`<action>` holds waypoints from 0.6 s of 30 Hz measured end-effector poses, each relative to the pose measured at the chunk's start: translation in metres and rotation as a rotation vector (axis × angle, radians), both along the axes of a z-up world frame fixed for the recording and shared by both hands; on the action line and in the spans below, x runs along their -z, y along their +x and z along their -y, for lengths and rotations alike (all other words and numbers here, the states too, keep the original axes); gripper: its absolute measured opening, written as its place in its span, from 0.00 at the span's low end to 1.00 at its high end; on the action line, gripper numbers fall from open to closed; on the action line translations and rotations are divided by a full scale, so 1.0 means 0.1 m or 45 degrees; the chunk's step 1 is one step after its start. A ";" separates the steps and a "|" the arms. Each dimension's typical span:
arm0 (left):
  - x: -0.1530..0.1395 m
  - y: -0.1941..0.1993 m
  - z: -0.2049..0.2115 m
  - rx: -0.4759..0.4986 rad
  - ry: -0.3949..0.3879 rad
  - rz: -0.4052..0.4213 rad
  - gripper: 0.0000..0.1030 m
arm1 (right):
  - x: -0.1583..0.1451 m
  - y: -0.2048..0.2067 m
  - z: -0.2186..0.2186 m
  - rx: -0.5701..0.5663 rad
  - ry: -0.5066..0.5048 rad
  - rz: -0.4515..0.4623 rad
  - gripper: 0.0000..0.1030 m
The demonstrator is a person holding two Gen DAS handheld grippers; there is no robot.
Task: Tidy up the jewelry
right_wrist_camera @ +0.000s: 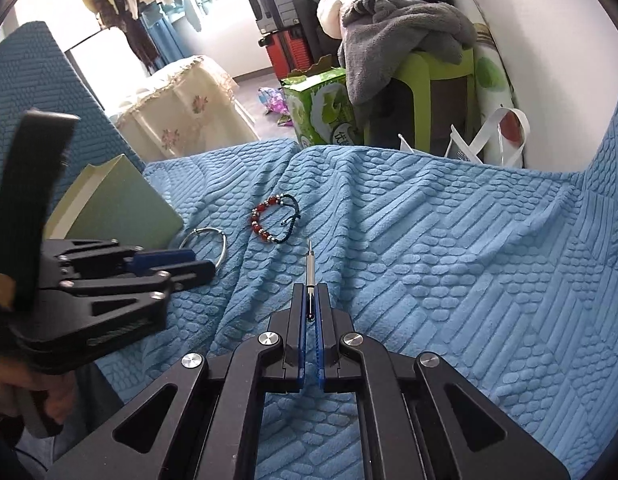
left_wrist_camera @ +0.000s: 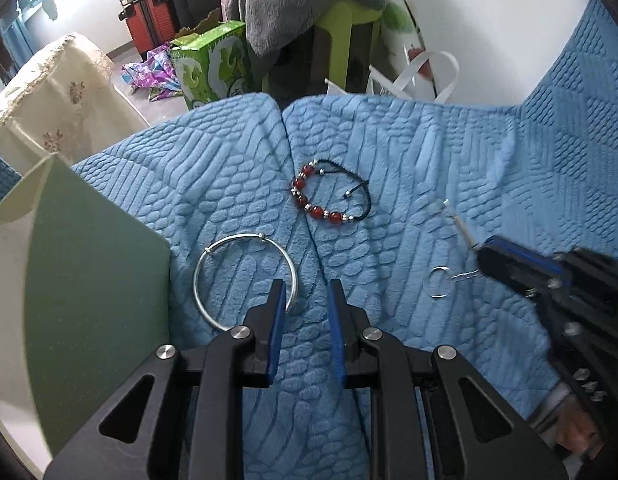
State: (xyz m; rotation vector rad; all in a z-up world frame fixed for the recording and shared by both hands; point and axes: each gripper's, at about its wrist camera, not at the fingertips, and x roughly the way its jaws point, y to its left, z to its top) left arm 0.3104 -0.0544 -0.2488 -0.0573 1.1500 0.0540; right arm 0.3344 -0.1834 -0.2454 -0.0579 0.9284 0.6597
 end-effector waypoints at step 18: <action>0.10 -0.03 0.06 0.027 0.009 0.014 0.03 | 0.06 0.01 0.03 0.011 0.028 -0.070 0.02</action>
